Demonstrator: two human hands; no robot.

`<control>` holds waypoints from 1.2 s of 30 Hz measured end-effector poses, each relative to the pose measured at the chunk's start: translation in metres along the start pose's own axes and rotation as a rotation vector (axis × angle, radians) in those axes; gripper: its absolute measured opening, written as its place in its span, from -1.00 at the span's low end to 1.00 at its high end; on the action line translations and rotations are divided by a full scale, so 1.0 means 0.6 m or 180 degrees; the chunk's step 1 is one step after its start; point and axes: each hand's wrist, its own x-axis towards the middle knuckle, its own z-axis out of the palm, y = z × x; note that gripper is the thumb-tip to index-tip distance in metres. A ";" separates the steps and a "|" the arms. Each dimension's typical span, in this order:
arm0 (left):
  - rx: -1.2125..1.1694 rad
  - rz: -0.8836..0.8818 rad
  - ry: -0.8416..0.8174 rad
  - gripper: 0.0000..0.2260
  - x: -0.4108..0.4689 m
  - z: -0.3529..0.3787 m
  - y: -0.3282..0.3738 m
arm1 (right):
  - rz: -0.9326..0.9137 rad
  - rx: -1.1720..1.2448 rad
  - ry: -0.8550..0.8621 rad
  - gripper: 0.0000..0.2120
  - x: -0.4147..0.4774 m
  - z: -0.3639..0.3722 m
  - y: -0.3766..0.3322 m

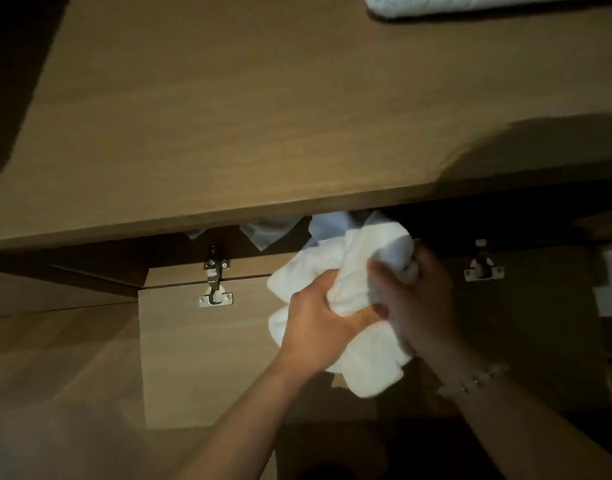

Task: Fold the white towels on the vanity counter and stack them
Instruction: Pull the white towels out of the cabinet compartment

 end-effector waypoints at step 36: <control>0.3000 0.0198 0.1171 -0.43 0.038 -0.321 0.368 | -0.0327 -0.1975 -0.0833 -0.64 -0.110 -0.053 -0.343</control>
